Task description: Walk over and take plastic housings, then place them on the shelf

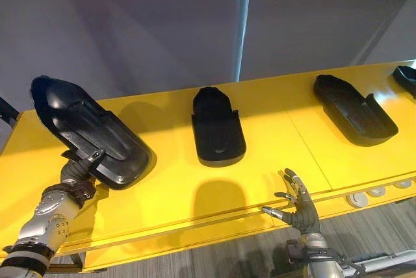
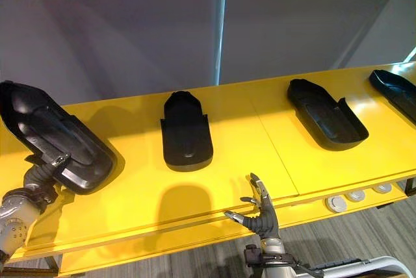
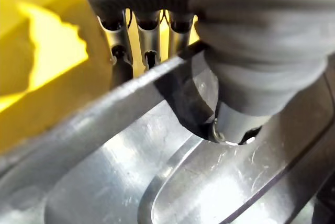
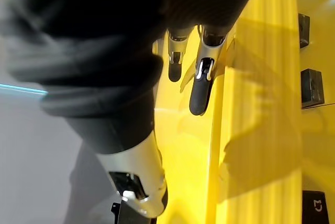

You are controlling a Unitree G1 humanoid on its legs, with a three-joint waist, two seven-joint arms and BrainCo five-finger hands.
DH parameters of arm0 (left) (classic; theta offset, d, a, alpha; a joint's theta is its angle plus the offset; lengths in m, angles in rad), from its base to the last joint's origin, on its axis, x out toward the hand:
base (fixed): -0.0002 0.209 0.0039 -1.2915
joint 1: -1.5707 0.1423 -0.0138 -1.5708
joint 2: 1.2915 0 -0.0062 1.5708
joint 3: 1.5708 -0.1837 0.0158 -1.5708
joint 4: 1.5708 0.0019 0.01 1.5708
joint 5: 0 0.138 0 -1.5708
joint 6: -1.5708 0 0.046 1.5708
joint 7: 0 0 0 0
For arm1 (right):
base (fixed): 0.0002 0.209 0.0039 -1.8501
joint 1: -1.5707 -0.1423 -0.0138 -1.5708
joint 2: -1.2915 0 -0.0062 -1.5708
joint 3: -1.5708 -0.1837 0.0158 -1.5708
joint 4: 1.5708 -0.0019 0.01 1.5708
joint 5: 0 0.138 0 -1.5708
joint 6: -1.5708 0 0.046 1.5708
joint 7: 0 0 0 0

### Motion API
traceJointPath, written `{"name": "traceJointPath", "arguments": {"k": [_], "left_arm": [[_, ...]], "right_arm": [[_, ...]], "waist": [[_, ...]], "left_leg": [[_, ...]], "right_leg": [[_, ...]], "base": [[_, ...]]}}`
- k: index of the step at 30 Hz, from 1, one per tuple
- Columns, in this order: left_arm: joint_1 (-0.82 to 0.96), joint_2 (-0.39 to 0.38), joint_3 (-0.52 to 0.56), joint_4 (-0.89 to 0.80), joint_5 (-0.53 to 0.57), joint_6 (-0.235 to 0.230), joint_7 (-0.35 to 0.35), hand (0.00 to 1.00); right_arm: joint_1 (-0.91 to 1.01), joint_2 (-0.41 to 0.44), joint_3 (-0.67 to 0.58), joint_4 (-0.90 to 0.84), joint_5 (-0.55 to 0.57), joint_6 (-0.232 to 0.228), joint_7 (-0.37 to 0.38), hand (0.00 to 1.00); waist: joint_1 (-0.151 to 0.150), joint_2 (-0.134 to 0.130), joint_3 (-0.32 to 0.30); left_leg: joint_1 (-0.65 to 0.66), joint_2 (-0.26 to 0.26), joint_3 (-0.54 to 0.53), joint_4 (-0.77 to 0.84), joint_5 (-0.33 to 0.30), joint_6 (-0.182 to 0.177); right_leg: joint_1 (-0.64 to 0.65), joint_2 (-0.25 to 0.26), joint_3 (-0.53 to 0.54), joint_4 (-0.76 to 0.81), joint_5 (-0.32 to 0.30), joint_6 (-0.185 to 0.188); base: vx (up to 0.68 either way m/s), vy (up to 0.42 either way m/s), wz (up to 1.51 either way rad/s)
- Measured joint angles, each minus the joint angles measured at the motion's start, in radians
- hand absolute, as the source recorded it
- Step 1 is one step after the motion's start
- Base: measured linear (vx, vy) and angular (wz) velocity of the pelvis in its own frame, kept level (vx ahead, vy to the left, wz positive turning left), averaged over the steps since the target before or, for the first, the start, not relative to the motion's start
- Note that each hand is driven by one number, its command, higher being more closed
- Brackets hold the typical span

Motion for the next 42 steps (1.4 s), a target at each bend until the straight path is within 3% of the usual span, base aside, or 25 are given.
{"name": "traceJointPath", "arguments": {"k": [8,12,13,24,30,33,37,41,42], "left_arm": [[-0.059,0.1,-0.005,0.132,0.141,0.048,-0.054,1.0],[-0.102,0.162,-0.007,0.253,0.306,0.065,-0.118,1.0],[-0.118,0.173,-0.009,0.288,0.348,0.068,-0.13,0.0],[-0.217,0.229,-0.006,0.454,0.621,0.066,-0.18,0.0],[-0.217,0.23,-0.003,0.451,0.624,0.063,-0.18,0.0],[-0.217,0.226,0.002,0.361,0.558,0.059,-0.152,0.0],[-0.217,0.163,0.11,0.15,0.485,0.034,-0.084,0.0],[-0.171,-0.061,0.382,-0.17,0.476,-0.067,0.076,0.0],[-0.13,-0.124,0.445,-0.272,0.519,-0.099,0.134,1.0]], "right_arm": [[0.0,-0.021,0.029,-0.025,0.004,-0.021,0.0,0.0],[0.0,-0.019,0.036,-0.025,0.022,-0.04,0.005,0.0],[0.001,-0.019,0.038,-0.025,0.023,-0.045,0.01,0.0],[0.004,0.006,0.06,-0.02,0.055,-0.069,0.072,0.0],[0.005,0.006,0.065,-0.019,0.06,-0.07,0.091,0.0],[0.005,0.007,0.062,-0.015,0.06,-0.07,0.091,0.0],[0.005,0.006,0.053,0.004,0.06,-0.07,0.091,0.0],[0.004,0.015,0.02,0.036,0.058,-0.069,0.089,0.0],[0.006,0.02,0.017,0.038,0.056,-0.069,0.087,0.0]], "waist": [[-0.006,0.004,0.03],[-0.013,0.005,0.042],[-0.015,0.005,0.044],[-0.016,0.011,0.055],[-0.017,0.011,0.055],[-0.011,0.011,0.055],[-0.009,0.008,0.053],[0.009,0.009,0.05],[0.01,0.011,0.047]], "left_leg": [[-0.007,0.007,0.009,0.0,0.001,-0.002],[-0.007,0.01,0.011,0.0,0.002,-0.003],[-0.007,0.01,0.012,0.0,0.002,-0.003],[-0.007,0.026,0.023,0.001,0.007,-0.011],[-0.004,0.031,0.029,0.001,0.008,-0.012],[0.002,0.03,0.029,0.0,0.008,-0.012],[0.021,0.03,0.011,0.0,0.008,-0.012],[0.055,0.028,-0.003,-0.007,0.008,-0.012],[0.06,0.027,-0.003,-0.011,0.008,-0.012]], "right_leg": [[-0.017,0.008,0.01,0.009,0.001,-0.001],[-0.018,0.01,0.011,0.009,0.0,-0.002],[-0.021,0.01,0.013,0.012,-0.001,-0.003],[-0.039,0.026,0.025,0.034,-0.008,-0.013],[-0.04,0.032,0.03,0.036,-0.009,-0.015],[-0.033,0.031,0.03,0.036,-0.009,-0.015],[-0.002,0.029,0.012,0.03,-0.009,-0.015],[0.04,0.028,-0.002,0.021,-0.012,-0.016],[0.047,0.028,-0.003,0.016,-0.012,-0.016]], "base": [[0.0,0.0,-0.03],[0.0,0.0,0.0],[0.0,0.001,-0.03],[-0.01,-0.003,-0.03],[0.0,-0.004,-0.01],[0.0,0.0,0.0],[-0.01,0.01,0.12],[-0.01,0.013,0.11],[0.01,0.022,0.05]]}}
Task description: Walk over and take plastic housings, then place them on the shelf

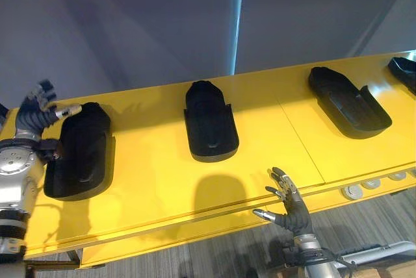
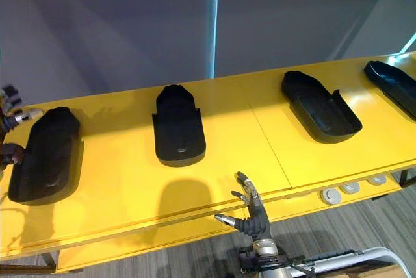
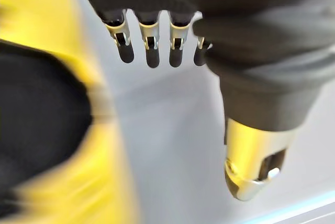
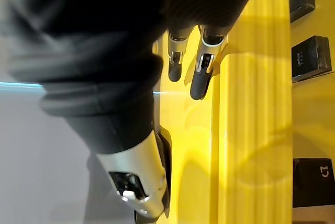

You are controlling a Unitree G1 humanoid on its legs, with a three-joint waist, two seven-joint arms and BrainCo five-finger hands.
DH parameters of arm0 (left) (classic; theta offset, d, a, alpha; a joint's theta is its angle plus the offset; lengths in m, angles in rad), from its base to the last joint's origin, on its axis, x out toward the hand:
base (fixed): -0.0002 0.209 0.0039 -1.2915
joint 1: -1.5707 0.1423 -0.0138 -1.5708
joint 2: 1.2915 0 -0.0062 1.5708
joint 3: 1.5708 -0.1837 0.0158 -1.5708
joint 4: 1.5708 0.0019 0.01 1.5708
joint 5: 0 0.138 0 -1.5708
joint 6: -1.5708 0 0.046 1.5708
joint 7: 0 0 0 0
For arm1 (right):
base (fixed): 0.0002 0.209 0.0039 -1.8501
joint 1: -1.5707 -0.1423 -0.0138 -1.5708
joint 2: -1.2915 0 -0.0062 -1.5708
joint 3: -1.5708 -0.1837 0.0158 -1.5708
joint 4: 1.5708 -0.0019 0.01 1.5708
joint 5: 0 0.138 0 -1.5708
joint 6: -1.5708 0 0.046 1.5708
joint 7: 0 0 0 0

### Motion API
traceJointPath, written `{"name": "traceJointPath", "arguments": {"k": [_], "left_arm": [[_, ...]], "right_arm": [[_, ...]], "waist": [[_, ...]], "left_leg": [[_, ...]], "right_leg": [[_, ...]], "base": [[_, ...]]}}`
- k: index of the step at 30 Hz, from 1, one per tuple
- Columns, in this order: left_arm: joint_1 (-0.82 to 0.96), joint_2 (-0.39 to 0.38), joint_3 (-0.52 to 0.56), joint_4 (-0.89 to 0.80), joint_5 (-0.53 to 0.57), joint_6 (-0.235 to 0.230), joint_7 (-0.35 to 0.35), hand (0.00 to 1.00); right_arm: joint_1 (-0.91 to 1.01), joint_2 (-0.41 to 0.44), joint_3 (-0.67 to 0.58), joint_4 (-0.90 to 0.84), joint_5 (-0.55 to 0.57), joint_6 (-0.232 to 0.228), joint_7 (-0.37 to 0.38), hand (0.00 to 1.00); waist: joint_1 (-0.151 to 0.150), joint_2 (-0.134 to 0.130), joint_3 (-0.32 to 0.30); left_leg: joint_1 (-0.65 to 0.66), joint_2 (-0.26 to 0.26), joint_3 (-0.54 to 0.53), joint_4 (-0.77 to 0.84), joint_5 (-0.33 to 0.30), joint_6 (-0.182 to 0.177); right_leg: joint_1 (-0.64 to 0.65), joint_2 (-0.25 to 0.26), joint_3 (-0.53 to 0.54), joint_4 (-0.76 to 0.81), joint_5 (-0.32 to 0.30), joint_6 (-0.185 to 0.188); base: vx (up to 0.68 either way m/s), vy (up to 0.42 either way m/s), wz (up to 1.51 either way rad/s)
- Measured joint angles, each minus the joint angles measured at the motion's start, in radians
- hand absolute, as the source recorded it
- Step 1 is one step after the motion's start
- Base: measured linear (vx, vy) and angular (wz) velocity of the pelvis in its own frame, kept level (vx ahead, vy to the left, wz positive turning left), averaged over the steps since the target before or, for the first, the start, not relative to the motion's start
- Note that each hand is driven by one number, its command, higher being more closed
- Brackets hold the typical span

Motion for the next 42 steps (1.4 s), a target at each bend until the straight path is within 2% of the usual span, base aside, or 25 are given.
{"name": "traceJointPath", "arguments": {"k": [1,2,4,5,7,9,11,16,23,27,36,42], "left_arm": [[0.066,-0.106,0.07,-0.151,0.062,-0.039,0.07,1.0],[0.106,-0.159,0.094,-0.224,0.096,-0.052,0.096,1.0],[0.288,-0.4,0.12,-0.509,0.254,-0.092,0.182,1.0],[0.339,-0.464,0.107,-0.57,0.291,-0.099,0.197,1.0],[0.542,-0.689,-0.018,-0.747,0.4,-0.109,0.22,1.0],[0.719,-0.797,-0.167,-0.808,0.47,-0.109,0.214,1.0],[0.806,-0.839,-0.239,-0.805,0.501,-0.108,0.196,1.0],[0.853,-0.862,-0.244,-0.752,0.5,-0.107,0.156,1.0],[0.841,-0.863,-0.23,-0.693,0.499,-0.094,0.154,1.0],[0.763,-0.863,-0.163,-0.655,0.497,-0.076,0.188,1.0],[0.596,-0.858,-0.086,-0.57,0.497,-0.036,0.239,1.0],[0.496,-0.812,-0.046,-0.48,0.497,-0.023,0.272,1.0]], "right_arm": [[0.009,0.008,-0.011,0.003,-0.004,0.001,0.0,0.0],[0.015,0.014,-0.016,0.006,-0.004,0.001,0.0,0.0],[0.029,0.05,-0.048,0.022,-0.005,0.0,-0.008,0.0],[0.032,0.061,-0.052,0.022,-0.008,0.0,-0.008,0.0],[0.039,0.076,-0.051,0.028,-0.014,-0.001,-0.007,0.0],[0.039,0.082,-0.039,0.032,-0.014,-0.002,-0.006,0.0],[0.041,0.08,-0.02,0.034,-0.014,-0.006,-0.002,0.0],[0.043,0.07,-0.012,0.027,-0.036,-0.023,0.001,0.0],[0.034,0.061,-0.013,0.013,-0.039,-0.045,-0.026,0.0],[0.003,0.06,-0.015,-0.003,-0.04,-0.046,-0.054,0.0],[-0.09,0.062,-0.011,-0.006,-0.058,-0.046,-0.065,0.0],[-0.117,0.063,0.009,-0.006,-0.057,-0.047,-0.064,0.0]], "waist": [[0.003,0.006,-0.007],[0.003,0.01,-0.016],[0.012,0.021,-0.043],[0.015,0.022,-0.045],[0.024,0.028,-0.051],[0.027,0.034,-0.057],[0.024,0.042,-0.069],[0.025,0.044,-0.067],[0.021,0.036,-0.039],[0.012,0.029,-0.011],[0.012,0.011,0.033],[0.01,-0.001,0.047]], "left_leg": [[0.014,-0.002,-0.002,-0.011,0.001,0.0],[0.014,-0.003,-0.005,-0.012,0.002,0.0],[0.018,-0.005,-0.019,-0.012,0.001,0.0],[0.021,-0.005,-0.021,-0.012,0.001,0.0],[0.025,-0.003,-0.042,-0.012,0.002,0.0],[0.022,-0.002,-0.047,-0.013,0.003,-0.002],[0.012,-0.002,-0.053,-0.016,0.006,-0.002],[-0.033,0.0,-0.089,-0.016,0.024,-0.002],[-0.064,0.002,-0.098,-0.015,0.033,-0.004],[-0.088,0.003,-0.097,-0.013,0.035,-0.005],[-0.115,0.003,-0.087,-0.012,0.034,-0.005],[-0.119,0.007,-0.06,-0.012,0.032,-0.007]], "right_leg": [[0.014,-0.001,-0.004,-0.006,0.0,0.0],[0.019,-0.002,-0.008,-0.013,0.0,0.0],[0.04,-0.004,-0.026,-0.031,0.0,0.001],[0.047,-0.004,-0.029,-0.035,0.0,0.001],[0.064,-0.003,-0.049,-0.039,-0.002,0.0],[0.063,-0.002,-0.052,-0.039,-0.002,0.0],[0.057,-0.002,-0.058,-0.039,-0.002,0.0],[0.033,0.0,-0.09,-0.039,-0.003,0.004],[0.005,0.001,-0.1,-0.034,0.004,-0.005],[-0.022,0.002,-0.098,-0.03,0.004,-0.006],[-0.055,0.003,-0.09,-0.028,0.004,-0.008],[-0.078,0.007,-0.066,-0.02,0.005,-0.009]], "base": [[0.02,0.026,0.07],[0.04,0.029,0.19],[0.06,0.028,0.2],[0.04,0.013,0.15],[0.0,0.004,0.22],[-0.04,0.016,0.1],[-0.05,0.015,0.09],[-0.06,0.004,0.19],[-0.01,0.001,0.05],[0.0,0.0,0.0],[0.0,-0.003,-0.02],[-0.01,-0.01,-0.12]]}}
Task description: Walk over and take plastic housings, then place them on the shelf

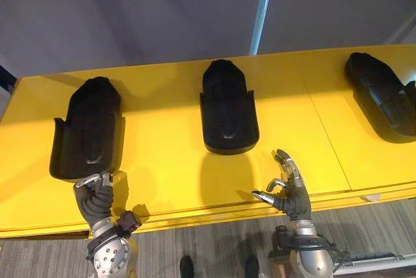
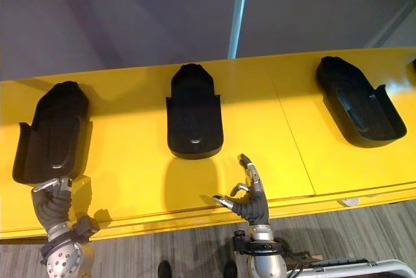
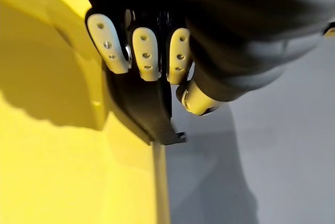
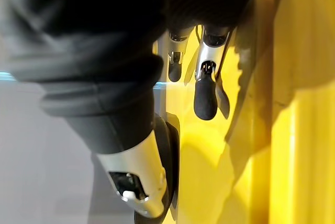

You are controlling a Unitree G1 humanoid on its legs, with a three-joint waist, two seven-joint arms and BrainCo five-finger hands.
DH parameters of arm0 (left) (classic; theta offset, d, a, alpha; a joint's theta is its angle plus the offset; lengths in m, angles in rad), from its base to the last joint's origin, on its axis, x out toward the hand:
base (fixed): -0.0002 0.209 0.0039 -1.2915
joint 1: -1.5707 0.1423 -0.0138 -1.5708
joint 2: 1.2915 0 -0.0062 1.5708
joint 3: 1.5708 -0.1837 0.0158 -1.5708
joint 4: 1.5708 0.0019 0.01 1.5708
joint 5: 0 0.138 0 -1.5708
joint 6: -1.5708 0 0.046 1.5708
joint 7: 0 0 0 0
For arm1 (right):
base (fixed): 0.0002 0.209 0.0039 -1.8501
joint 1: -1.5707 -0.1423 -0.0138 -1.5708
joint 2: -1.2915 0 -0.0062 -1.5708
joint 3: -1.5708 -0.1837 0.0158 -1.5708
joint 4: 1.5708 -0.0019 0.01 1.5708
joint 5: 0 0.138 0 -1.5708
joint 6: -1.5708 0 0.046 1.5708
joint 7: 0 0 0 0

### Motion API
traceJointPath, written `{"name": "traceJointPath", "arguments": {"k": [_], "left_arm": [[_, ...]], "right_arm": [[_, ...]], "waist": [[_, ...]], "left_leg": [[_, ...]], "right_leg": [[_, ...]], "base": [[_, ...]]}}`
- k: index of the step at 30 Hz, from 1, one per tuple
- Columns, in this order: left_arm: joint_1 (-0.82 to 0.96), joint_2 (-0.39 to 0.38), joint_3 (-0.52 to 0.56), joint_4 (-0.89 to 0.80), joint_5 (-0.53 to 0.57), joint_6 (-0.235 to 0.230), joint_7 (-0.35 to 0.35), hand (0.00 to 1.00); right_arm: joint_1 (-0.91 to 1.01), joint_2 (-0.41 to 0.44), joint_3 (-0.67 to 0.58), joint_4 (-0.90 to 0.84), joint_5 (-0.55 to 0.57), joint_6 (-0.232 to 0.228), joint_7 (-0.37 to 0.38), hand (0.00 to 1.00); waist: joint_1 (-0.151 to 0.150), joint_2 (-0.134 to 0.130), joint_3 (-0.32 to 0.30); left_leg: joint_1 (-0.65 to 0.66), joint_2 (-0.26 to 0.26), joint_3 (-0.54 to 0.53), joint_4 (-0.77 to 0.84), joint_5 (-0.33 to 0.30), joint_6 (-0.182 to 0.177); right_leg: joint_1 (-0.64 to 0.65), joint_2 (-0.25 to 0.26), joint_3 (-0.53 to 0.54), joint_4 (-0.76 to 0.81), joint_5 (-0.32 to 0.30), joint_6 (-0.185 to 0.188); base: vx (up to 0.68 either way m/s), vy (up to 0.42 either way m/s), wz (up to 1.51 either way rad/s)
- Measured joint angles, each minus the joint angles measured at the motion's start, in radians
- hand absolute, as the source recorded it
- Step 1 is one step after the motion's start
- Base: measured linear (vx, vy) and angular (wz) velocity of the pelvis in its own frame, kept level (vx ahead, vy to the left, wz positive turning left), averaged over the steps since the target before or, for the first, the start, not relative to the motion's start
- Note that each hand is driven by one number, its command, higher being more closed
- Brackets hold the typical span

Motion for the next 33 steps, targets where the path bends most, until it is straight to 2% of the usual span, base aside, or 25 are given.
{"name": "traceJointPath", "arguments": {"k": [4,13,17,18,21,23,26,27,29,30,31,32,33], "left_arm": [[-0.046,0.019,0.02,0.047,-0.001,0.007,0.015,1.0],[-0.212,0.116,0.078,0.191,-0.02,0.014,0.061,1.0],[-0.228,0.141,0.088,0.209,-0.04,0.013,0.076,1.0],[-0.228,0.145,0.091,0.21,-0.04,0.013,0.076,0.0],[-0.215,0.143,0.08,0.203,-0.045,0.013,0.076,0.0],[-0.156,0.108,0.041,0.134,-0.061,0.015,0.069,0.0],[0.022,0.012,-0.084,-0.018,-0.063,0.005,0.021,0.0],[0.076,-0.01,-0.13,-0.05,-0.076,-0.002,0.0,0.0],[0.182,-0.036,-0.229,-0.081,-0.078,-0.015,-0.062,0.0],[0.195,-0.039,-0.245,-0.083,-0.078,-0.016,-0.075,0.0],[0.213,-0.051,-0.254,-0.085,-0.078,-0.018,-0.099,0.0],[0.218,-0.055,-0.26,-0.087,-0.078,-0.02,-0.102,0.0],[0.225,-0.053,-0.268,-0.097,-0.073,-0.025,-0.106,0.0]], "right_arm": [[-0.006,0.001,0.004,0.0,0.0,-0.008,0.006,0.0],[-0.007,0.001,0.019,-0.005,0.005,-0.01,0.014,0.0],[-0.007,0.0,0.019,-0.006,0.006,-0.011,0.018,0.0],[-0.007,0.0,0.018,-0.006,0.006,-0.011,0.018,0.0],[-0.007,0.0,0.018,-0.004,0.023,-0.011,0.018,0.0],[-0.007,0.001,0.017,0.001,0.023,-0.011,0.017,0.0],[-0.01,0.004,0.008,0.028,0.022,-0.011,0.016,0.0],[-0.013,0.006,0.007,0.042,0.022,-0.01,0.016,0.0],[-0.027,0.008,0.006,0.085,0.022,-0.005,0.016,0.0],[-0.035,0.005,0.006,0.097,0.022,-0.001,0.016,0.0],[-0.054,-0.004,0.008,0.117,0.022,0.015,0.016,0.0],[-0.06,-0.01,0.009,0.12,0.022,0.02,0.015,0.0],[-0.063,-0.029,0.01,0.127,0.021,0.035,0.013,0.0]], "waist": [[0.002,-0.003,0.002],[-0.004,-0.005,0.003],[-0.004,-0.011,0.007],[-0.004,-0.012,0.007],[-0.001,-0.012,0.007],[-0.003,-0.012,0.007],[0.0,-0.014,0.007],[0.007,-0.016,0.007],[0.015,-0.019,0.007],[0.018,-0.019,0.007],[0.036,-0.019,0.006],[0.048,-0.018,0.006],[0.066,-0.013,0.004]], "left_leg": [[-0.003,0.005,0.02,0.0,-0.002,-0.002],[-0.007,0.011,0.028,0.0,-0.002,-0.003],[-0.007,0.013,0.029,0.0,-0.002,-0.003],[-0.007,0.013,0.029,0.0,-0.002,-0.003],[-0.004,0.013,0.025,0.0,-0.001,-0.003],[0.002,0.012,0.023,0.0,-0.002,-0.003],[0.034,0.013,0.041,0.001,-0.01,-0.007],[0.056,0.016,0.056,0.007,-0.026,-0.009],[0.054,0.031,0.074,0.154,-0.122,-0.01],[0.045,0.04,0.055,0.213,-0.155,-0.01],[0.023,0.051,-0.053,0.334,-0.225,0.0],[0.018,0.052,-0.134,0.389,-0.26,-0.005],[0.021,0.047,-0.304,0.484,-0.327,-0.034]], "right_leg": [[-0.014,0.005,0.02,0.001,0.003,-0.005],[-0.023,0.012,0.026,0.001,0.006,-0.009],[-0.023,0.014,0.027,0.0,0.007,-0.01],[-0.023,0.014,0.027,0.0,0.007,-0.01],[-0.02,0.014,0.027,0.0,0.007,-0.01],[-0.012,0.014,0.026,-0.001,0.007,-0.01],[0.017,0.015,0.037,-0.009,0.007,-0.01],[0.031,0.019,0.055,-0.01,0.007,-0.009],[0.066,0.024,0.108,-0.009,0.006,-0.009],[0.069,0.03,0.13,-0.007,0.006,-0.009],[0.07,0.049,0.193,0.006,0.006,-0.009],[0.068,0.063,0.233,0.013,0.007,-0.009],[0.06,0.096,0.311,0.039,0.007,-0.008]], "base": [[-0.01,-0.014,-0.15],[0.0,-0.004,-0.01],[0.0,0.0,0.0],[0.0,0.0,0.0],[0.0,0.0,0.0],[0.0,0.0,0.0],[0.01,0.004,-0.12],[0.01,0.005,-0.5],[0.0,0.003,-0.63],[-0.03,0.01,-1.0],[-0.02,0.016,-1.22],[-0.03,0.108,-1.94],[-0.01,0.195,-2.07]]}}
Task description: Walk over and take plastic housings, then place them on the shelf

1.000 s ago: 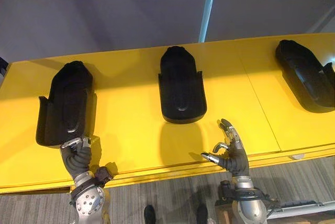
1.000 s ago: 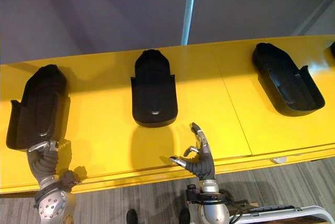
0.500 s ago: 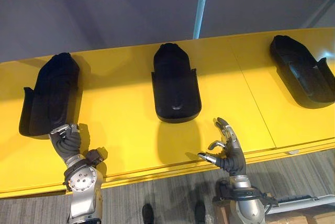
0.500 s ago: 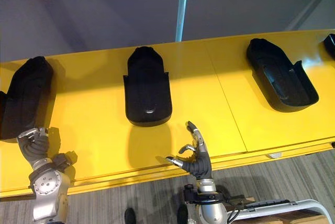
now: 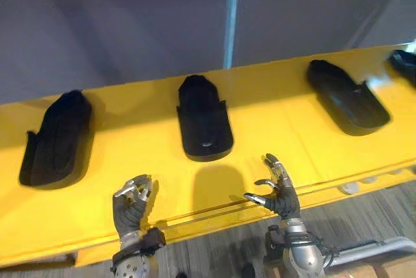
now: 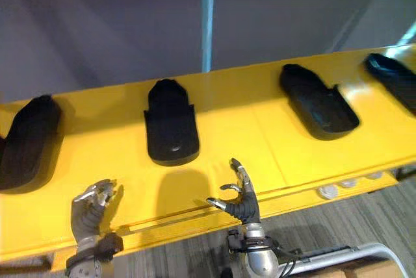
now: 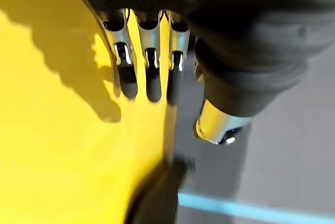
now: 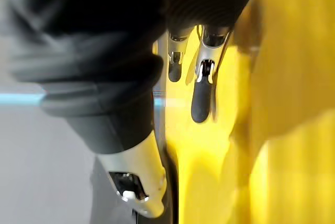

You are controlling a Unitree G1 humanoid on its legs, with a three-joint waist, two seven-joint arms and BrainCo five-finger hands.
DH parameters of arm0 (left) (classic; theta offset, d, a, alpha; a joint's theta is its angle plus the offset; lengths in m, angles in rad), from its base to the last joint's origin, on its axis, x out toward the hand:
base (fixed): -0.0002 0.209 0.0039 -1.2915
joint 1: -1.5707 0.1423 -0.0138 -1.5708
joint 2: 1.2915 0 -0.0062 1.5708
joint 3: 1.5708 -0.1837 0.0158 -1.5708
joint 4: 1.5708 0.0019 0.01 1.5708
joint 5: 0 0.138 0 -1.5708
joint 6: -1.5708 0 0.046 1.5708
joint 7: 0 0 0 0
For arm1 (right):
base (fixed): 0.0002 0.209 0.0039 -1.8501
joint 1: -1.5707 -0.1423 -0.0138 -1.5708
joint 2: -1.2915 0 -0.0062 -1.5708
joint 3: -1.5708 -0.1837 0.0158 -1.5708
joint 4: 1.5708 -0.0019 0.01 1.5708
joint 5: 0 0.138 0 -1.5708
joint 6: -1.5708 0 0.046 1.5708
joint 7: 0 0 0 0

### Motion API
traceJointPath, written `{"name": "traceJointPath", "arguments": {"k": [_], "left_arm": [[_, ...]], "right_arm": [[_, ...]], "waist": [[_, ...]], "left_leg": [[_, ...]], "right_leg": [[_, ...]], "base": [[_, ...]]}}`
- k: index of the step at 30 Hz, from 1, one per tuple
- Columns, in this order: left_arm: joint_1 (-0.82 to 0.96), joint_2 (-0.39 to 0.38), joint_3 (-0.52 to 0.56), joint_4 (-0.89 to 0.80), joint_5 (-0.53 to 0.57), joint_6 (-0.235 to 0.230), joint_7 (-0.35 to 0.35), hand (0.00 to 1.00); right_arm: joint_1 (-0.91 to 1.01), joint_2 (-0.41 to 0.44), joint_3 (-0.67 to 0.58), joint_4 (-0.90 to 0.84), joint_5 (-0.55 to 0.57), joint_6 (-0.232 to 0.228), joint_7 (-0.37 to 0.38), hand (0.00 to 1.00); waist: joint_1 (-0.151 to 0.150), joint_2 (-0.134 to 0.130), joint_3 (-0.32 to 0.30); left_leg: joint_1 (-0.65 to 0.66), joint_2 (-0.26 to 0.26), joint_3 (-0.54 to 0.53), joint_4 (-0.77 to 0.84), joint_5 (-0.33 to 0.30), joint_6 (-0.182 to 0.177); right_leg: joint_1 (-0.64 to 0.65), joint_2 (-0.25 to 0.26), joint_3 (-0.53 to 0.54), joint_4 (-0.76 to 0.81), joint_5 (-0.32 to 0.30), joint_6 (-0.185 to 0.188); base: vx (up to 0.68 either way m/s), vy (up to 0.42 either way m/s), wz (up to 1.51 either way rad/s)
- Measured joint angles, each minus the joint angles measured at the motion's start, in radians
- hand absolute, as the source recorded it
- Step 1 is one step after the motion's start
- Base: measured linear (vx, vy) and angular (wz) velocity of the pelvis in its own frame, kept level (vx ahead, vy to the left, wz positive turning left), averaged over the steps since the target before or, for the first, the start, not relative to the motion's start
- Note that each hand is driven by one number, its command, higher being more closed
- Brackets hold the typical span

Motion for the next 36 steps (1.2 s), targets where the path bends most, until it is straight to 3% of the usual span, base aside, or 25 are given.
{"name": "traceJointPath", "arguments": {"k": [1,3,4,6,7,9,11,12,13,14,15,16,17,18,20,21,22,23,27,30,32,33,36], "left_arm": [[-0.007,0.005,-0.014,-0.013,0.004,-0.006,0.0,0.0],[-0.035,0.024,-0.04,-0.014,0.017,-0.016,0.001,0.0],[-0.07,0.04,-0.062,-0.014,0.018,-0.021,0.006,0.0],[-0.122,0.04,-0.103,-0.014,0.038,-0.024,0.007,0.0],[-0.149,0.041,-0.135,-0.015,0.061,-0.033,0.006,0.0],[-0.18,0.039,-0.166,-0.017,0.094,-0.037,0.01,0.0],[-0.184,0.024,-0.175,-0.04,0.119,-0.043,0.015,0.0],[-0.197,0.017,-0.17,-0.04,0.122,-0.043,0.021,0.0],[-0.2,0.017,-0.168,-0.042,0.125,-0.043,0.033,0.0],[-0.204,0.015,-0.168,-0.041,0.128,-0.046,0.037,0.0],[-0.216,0.01,-0.17,-0.039,0.137,-0.048,0.05,0.0],[-0.216,0.011,-0.168,-0.041,0.139,-0.053,0.053,0.0],[-0.219,0.012,-0.157,-0.042,0.149,-0.067,0.06,0.0],[-0.22,0.014,-0.152,-0.042,0.155,-0.071,0.063,0.0],[-0.224,0.026,-0.147,-0.033,0.182,-0.071,0.072,0.0],[-0.224,0.031,-0.145,-0.03,0.199,-0.071,0.073,0.0],[-0.223,0.046,-0.167,-0.029,0.301,-0.059,0.092,0.0],[-0.221,0.03,-0.199,-0.037,0.321,-0.055,0.086,0.0],[-0.215,0.025,-0.238,-0.097,0.351,-0.06,0.07,0.0],[-0.199,0.048,-0.247,-0.01,0.349,-0.095,0.068,0.0],[-0.218,0.08,-0.264,0.282,0.288,-0.089,-0.002,0.0],[-0.225,0.104,-0.285,0.457,0.266,-0.06,-0.041,0.0],[-0.222,0.128,-0.28,0.757,0.251,-0.002,-0.11,0.0]], "right_arm": [[0.005,-0.021,-0.001,0.003,0.0,0.008,-0.001,0.0],[0.045,-0.05,-0.022,-0.022,0.0,0.017,-0.008,0.0],[0.107,-0.05,-0.057,-0.063,0.0,0.018,-0.008,0.0],[0.213,-0.032,-0.113,-0.148,0.0,0.025,-0.005,0.0],[0.278,-0.003,-0.135,-0.198,-0.001,0.029,-0.002,0.0],[0.349,0.039,-0.15,-0.257,-0.003,0.036,-0.001,0.0],[0.372,0.047,-0.154,-0.262,-0.004,0.038,-0.007,0.0],[0.373,0.053,-0.154,-0.254,-0.006,0.044,-0.009,0.0],[0.371,0.055,-0.162,-0.252,-0.041,0.053,-0.016,0.0],[0.372,0.056,-0.17,-0.251,-0.045,0.053,-0.018,0.0],[0.367,0.055,-0.197,-0.238,-0.056,0.054,-0.024,0.0],[0.358,0.054,-0.21,-0.218,-0.068,0.054,-0.029,0.0],[0.317,0.052,-0.248,-0.152,-0.085,0.054,-0.039,0.0],[0.295,0.052,-0.261,-0.123,-0.087,0.056,-0.046,0.0],[0.241,0.048,-0.308,-0.042,-0.131,0.058,-0.079,0.0],[0.233,0.048,-0.318,-0.015,-0.155,0.058,-0.086,0.0],[0.19,0.028,-0.338,0.066,-0.169,0.061,-0.097,0.0],[0.195,0.018,-0.354,0.083,-0.157,0.067,-0.099,0.0],[0.187,-0.001,-0.369,0.103,-0.15,0.078,-0.115,0.0],[0.128,-0.002,-0.404,0.376,-0.104,0.042,-0.124,0.0],[0.058,0.004,-0.464,0.724,0.022,0.083,-0.117,0.0],[0.05,0.014,-0.487,0.841,0.061,0.106,-0.113,0.0],[0.049,0.048,-0.522,0.96,0.094,0.126,-0.094,0.0]], "waist": [[0.001,0.001,-0.003],[-0.005,-0.004,-0.023],[-0.032,-0.012,-0.029],[-0.054,-0.017,-0.036],[-0.064,-0.033,-0.046],[-0.056,-0.062,-0.065],[-0.064,-0.076,-0.088],[-0.05,-0.089,-0.087],[-0.035,-0.085,-0.091],[-0.034,-0.086,-0.092],[-0.036,-0.083,-0.093],[-0.034,-0.083,-0.098],[-0.027,-0.077,-0.114],[-0.027,-0.077,-0.116],[-0.028,-0.081,-0.123],[-0.023,-0.085,-0.134],[0.004,-0.146,-0.218],[0.001,-0.126,-0.226],[-0.005,-0.121,-0.237],[0.008,-0.129,-0.25],[0.021,-0.119,-0.245],[0.02,-0.109,-0.243],[0.014,-0.106,-0.234]], "left_leg": [[0.012,-0.021,-0.173,0.087,-0.056,-0.046],[0.024,-0.063,-0.313,0.159,-0.112,-0.074],[0.033,-0.085,-0.332,0.165,-0.137,-0.065],[0.067,-0.099,-0.327,0.128,-0.169,-0.035],[0.089,-0.116,-0.307,0.106,-0.181,-0.014],[0.113,-0.146,-0.252,0.095,-0.198,0.024],[0.111,-0.162,-0.135,0.116,-0.224,0.092],[0.108,-0.169,-0.038,0.127,-0.222,0.12],[0.104,-0.146,0.067,0.104,-0.192,0.158],[0.103,-0.143,0.108,0.09,-0.173,0.161],[0.106,-0.124,0.179,0.057,-0.136,0.17],[0.112,-0.112,0.22,0.031,-0.114,0.17],[0.108,-0.076,0.301,-0.019,-0.069,0.171],[0.11,-0.063,0.329,-0.037,-0.053,0.172],[0.107,-0.035,0.411,-0.119,0.01,0.166],[0.105,-0.035,0.424,-0.15,0.026,0.16],[0.043,-0.094,0.412,-0.21,0.105,0.077],[0.063,-0.093,0.377,-0.223,0.11,0.078],[0.107,-0.049,0.342,-0.269,0.12,0.062],[0.111,-0.05,0.34,-0.306,0.149,0.03],[0.11,-0.052,0.302,-0.309,0.161,0.032],[0.112,-0.052,0.275,-0.315,0.163,0.032],[0.112,-0.049,0.245,-0.323,0.184,0.027]], "right_leg": [[-0.016,0.034,0.066,0.044,-0.009,0.01],[-0.07,0.07,0.14,0.141,-0.044,0.031],[-0.098,0.065,0.158,0.192,-0.064,0.046],[-0.118,0.052,0.183,0.24,-0.078,0.062],[-0.125,0.04,0.212,0.245,-0.075,0.068],[-0.13,0.031,0.298,0.225,-0.045,0.108],[-0.157,0.033,0.331,0.178,0.053,0.125],[-0.176,0.032,0.25,0.127,0.178,0.091],[-0.143,0.022,0.124,-0.057,0.392,0.037],[-0.136,0.015,0.04,-0.08,0.412,0.029],[-0.138,0.013,-0.102,0.029,0.293,-0.021],[-0.139,0.012,-0.138,0.09,0.222,-0.031],[-0.124,-0.002,-0.206,0.208,0.104,-0.018],[-0.11,-0.016,-0.226,0.244,0.058,-0.02],[-0.029,-0.098,-0.242,0.364,-0.1,0.003],[0.015,-0.13,-0.238,0.377,-0.132,0.029],[0.156,-0.178,-0.234,0.035,-0.189,0.05],[0.163,-0.155,-0.233,0.034,-0.19,0.047],[0.18,-0.103,-0.236,0.063,-0.19,0.047],[0.174,-0.101,-0.243,0.047,-0.186,0.047],[0.197,-0.105,-0.295,0.047,-0.171,0.046],[0.202,-0.105,-0.323,0.064,-0.169,0.046],[0.202,-0.104,-0.357,0.104,-0.168,0.046]], "base": [[-0.03,0.246,-2.01],[-0.04,0.273,-1.35],[-0.03,0.281,-0.72],[-0.04,0.282,-0.31],[-0.06,0.28,-0.47],[-0.13,0.308,-1.23],[-0.25,0.348,-1.9],[-0.37,0.321,-2.41],[-0.4,0.269,-2.4],[-0.5,0.235,-2.12],[-0.39,0.162,-1.48],[-0.42,0.21,-2.03],[-0.24,0.124,-1.65],[-0.3,0.068,-1.83],[-0.28,-0.085,-1.53],[-0.38,-0.57,-2.52],[-0.27,-0.587,-2.05],[-0.16,-0.598,-1.57],[0.05,-0.145,-0.06],[0.07,0.004,0.13],[0.07,0.032,0.59],[0.07,0.034,0.7],[0.07,0.011,0.48]]}}
